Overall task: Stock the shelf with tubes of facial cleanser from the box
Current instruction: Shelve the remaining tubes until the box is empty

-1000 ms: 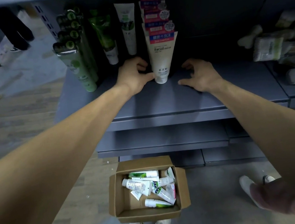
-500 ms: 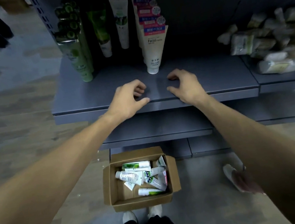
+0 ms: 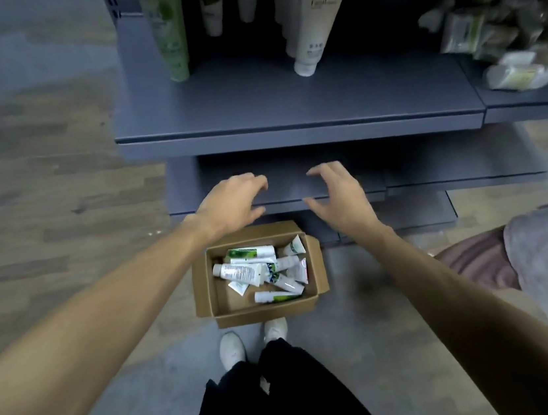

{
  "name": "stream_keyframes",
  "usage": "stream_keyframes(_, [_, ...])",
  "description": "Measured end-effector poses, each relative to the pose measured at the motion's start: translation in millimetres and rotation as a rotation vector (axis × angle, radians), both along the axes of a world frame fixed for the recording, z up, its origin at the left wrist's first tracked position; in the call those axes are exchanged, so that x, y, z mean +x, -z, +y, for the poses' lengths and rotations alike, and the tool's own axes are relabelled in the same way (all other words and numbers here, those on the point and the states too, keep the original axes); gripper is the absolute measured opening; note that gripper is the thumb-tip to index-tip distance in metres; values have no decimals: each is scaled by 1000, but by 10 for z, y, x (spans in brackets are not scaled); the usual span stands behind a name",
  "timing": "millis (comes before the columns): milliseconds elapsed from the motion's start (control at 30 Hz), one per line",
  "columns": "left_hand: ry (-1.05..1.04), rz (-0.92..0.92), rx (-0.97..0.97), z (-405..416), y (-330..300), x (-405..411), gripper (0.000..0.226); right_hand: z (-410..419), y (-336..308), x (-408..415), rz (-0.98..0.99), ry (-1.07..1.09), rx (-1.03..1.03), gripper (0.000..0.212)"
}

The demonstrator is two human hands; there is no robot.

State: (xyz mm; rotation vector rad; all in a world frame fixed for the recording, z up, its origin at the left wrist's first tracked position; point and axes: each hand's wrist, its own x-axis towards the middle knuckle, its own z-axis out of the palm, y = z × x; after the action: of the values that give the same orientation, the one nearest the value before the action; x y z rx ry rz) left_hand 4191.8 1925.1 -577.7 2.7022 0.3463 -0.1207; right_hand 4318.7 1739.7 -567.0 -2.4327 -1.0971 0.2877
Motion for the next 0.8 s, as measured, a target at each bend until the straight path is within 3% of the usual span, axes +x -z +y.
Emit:
stream_keyframes(400, [-49, 344, -124, -307, 1462, -681, 43, -559, 1113, -552, 264, 173, -350, 58])
stream_keyframes(533, [-91, 382, -130, -381, 1873, -726, 40, -659, 1589, -530, 327, 199, -406, 43])
stream_keyframes(667, [-131, 433, -177, -431, 2396, -790, 38, -667, 2159, -427, 345, 106, -504, 28])
stream_keyframes(800, [-142, 479, -197, -504, 2867, -843, 39, -668, 2617, -272, 301, -1, -543, 37])
